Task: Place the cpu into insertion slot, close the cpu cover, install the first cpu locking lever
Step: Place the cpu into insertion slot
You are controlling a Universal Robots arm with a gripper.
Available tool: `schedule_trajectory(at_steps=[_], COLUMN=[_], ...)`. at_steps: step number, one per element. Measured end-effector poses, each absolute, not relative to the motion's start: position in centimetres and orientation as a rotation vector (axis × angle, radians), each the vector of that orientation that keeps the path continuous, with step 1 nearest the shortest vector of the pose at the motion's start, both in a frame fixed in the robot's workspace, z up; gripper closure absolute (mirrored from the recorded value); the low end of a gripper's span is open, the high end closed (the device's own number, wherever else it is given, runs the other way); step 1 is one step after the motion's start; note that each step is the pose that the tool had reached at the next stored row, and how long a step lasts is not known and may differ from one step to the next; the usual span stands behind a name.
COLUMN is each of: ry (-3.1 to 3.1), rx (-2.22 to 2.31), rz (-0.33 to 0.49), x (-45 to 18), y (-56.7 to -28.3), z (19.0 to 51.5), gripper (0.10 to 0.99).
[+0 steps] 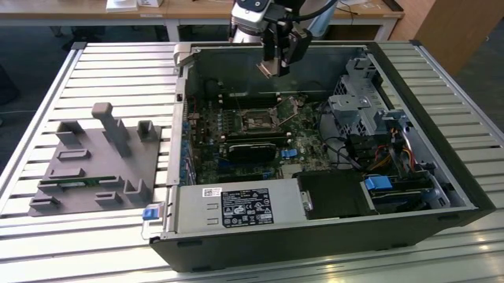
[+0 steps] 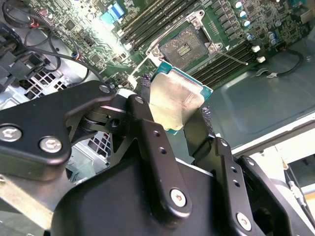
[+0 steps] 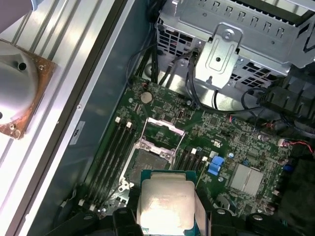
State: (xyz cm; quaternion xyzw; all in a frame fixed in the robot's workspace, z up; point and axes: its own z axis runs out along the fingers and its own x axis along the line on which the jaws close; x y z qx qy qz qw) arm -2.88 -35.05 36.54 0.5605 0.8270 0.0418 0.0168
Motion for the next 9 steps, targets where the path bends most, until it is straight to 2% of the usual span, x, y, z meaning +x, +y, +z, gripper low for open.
schedule_trajectory(at_steps=[9], ry=[2.534], rx=[1.793], rz=[0.129], x=[-2.90], y=[-35.05], z=[36.51], gripper=[0.561])
